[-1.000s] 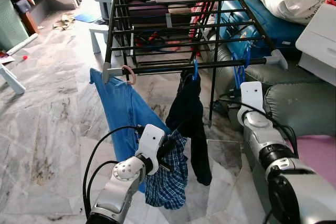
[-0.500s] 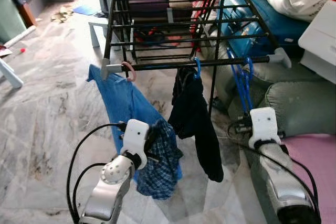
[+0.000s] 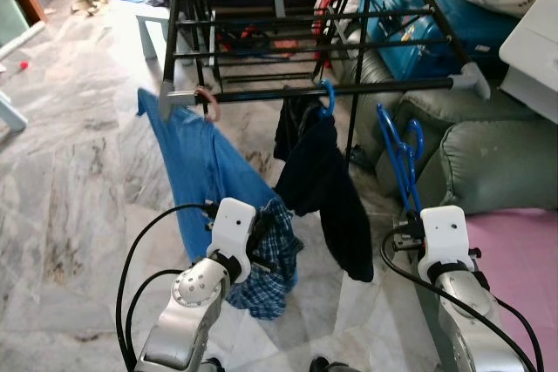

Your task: Hang hanger

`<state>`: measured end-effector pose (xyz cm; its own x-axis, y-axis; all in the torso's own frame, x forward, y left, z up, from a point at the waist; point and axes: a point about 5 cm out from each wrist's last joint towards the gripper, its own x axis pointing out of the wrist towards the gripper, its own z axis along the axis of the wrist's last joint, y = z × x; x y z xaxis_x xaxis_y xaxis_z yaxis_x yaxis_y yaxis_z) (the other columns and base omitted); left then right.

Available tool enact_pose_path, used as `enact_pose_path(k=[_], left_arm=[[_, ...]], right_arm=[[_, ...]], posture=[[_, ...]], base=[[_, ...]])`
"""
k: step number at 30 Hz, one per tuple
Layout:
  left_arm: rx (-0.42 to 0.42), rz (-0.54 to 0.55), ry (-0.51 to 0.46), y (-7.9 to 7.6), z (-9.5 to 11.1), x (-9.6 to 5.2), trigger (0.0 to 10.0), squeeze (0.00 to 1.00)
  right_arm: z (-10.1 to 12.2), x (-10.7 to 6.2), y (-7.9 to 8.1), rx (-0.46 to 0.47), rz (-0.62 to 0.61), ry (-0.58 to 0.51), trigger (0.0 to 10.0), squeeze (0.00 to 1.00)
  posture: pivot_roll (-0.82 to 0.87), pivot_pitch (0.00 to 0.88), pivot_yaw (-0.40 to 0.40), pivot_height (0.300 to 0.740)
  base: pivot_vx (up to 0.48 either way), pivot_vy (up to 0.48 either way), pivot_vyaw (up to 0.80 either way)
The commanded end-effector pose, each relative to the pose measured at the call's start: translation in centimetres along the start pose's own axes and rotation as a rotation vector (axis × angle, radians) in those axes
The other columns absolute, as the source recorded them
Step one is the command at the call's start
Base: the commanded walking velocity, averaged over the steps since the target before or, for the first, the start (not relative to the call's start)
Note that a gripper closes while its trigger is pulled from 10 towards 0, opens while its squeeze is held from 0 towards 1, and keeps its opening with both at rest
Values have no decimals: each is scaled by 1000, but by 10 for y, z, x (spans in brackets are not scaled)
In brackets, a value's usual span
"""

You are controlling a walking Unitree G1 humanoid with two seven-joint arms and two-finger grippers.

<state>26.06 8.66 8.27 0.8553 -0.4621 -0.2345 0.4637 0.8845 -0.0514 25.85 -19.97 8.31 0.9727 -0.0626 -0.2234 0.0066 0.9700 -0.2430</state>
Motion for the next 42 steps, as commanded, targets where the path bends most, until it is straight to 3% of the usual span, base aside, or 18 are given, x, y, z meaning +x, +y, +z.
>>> enact_pose_path(k=[1, 18, 42], left_arm=[[14, -8, -5, -1, 3, -2, 10000, 0], [36, -28, 14, -1, 0, -2, 10000, 0], [10, -21, 22, 3, 5, 1, 10000, 0]], right_arm=[[5, -1, -1, 2, -3, -14, 10000, 0], [2, 3, 3, 7, 23, 15, 10000, 0], [9, 11, 15, 30, 28, 15, 10000, 0]], posture=[[-9, 121, -4, 740], [0, 70, -3, 740], [-10, 146, -3, 740]], base=[[-337, 0, 0], [-330, 0, 0], [-297, 0, 0]])
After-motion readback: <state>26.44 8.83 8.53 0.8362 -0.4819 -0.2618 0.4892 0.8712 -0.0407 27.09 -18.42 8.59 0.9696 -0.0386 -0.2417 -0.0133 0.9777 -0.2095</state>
